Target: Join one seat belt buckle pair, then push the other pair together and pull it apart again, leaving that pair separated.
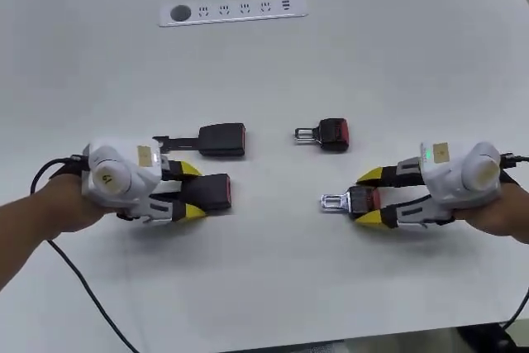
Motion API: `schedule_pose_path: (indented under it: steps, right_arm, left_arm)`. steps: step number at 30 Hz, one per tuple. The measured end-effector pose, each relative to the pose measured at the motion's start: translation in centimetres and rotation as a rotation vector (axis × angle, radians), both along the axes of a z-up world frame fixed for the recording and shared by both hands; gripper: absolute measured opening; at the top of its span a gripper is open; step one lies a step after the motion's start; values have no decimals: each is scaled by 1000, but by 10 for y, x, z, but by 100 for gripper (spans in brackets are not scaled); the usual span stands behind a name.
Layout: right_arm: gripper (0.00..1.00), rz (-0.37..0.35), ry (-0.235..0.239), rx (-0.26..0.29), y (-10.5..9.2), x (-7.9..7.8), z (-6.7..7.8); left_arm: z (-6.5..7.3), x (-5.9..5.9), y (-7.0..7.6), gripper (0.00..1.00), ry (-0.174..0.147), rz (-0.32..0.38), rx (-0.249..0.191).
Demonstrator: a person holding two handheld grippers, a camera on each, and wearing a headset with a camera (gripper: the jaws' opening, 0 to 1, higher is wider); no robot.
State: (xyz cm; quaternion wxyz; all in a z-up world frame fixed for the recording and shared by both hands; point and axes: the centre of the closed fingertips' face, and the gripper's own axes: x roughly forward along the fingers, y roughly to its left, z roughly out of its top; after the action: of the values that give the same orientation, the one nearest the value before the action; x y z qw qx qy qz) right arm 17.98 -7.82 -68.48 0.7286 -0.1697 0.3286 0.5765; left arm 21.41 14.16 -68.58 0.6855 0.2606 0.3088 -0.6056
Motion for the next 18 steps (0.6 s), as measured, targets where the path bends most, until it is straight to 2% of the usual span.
schedule_pose_path:
  steps: [6,18]
  right_arm:
    - [35,0,-1,-11,1,1,0]
    - [34,58,12,-108,4,3,-2]
  left_arm:
    - [-2,-1,1,34,-4,-32,14]
    - [-3,-1,-1,34,-2,-73,39]
